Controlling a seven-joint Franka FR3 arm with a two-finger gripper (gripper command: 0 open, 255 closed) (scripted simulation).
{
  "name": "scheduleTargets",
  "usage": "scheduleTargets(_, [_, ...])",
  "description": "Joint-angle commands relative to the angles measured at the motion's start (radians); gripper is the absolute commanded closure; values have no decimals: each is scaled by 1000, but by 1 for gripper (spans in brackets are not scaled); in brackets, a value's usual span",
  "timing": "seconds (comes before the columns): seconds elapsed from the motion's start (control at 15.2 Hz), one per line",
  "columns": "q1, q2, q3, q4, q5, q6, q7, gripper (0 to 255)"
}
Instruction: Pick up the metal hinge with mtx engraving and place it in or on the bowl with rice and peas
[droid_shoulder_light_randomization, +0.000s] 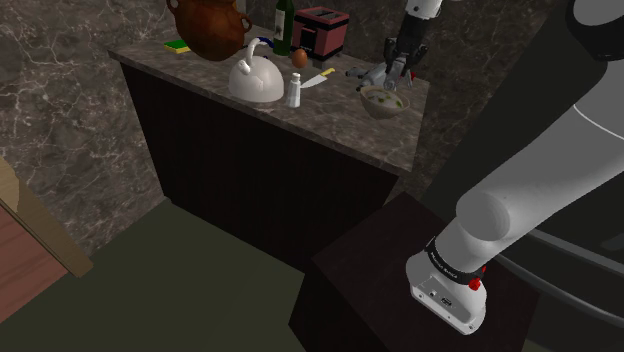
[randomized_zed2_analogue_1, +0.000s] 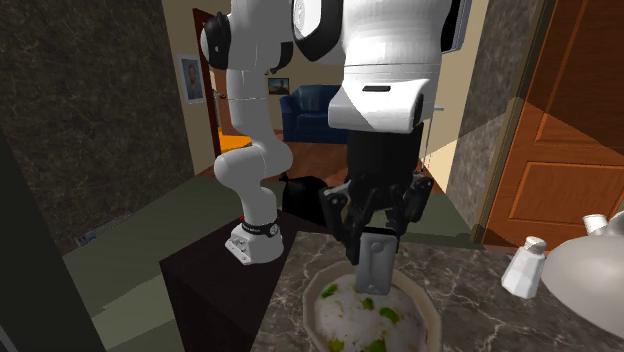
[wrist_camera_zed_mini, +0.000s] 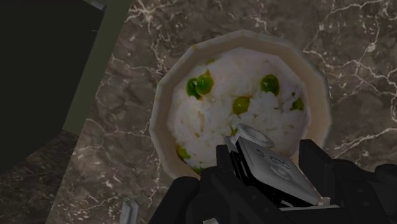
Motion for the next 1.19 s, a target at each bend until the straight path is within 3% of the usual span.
scheduleTargets(0.0, [0,0,0,-2,0,2,0,255])
scheduleTargets(0.2, [0,0,0,-2,0,2,0,255])
scheduleTargets(0.26, [0,0,0,-2,0,2,0,0])
scheduleTargets(0.59, [0,0,0,-2,0,2,0,0])
scheduleTargets(0.86, [0,7,0,134,2,-126,-1,0])
scheduleTargets(1.12, [0,7,0,134,2,-126,-1,0])
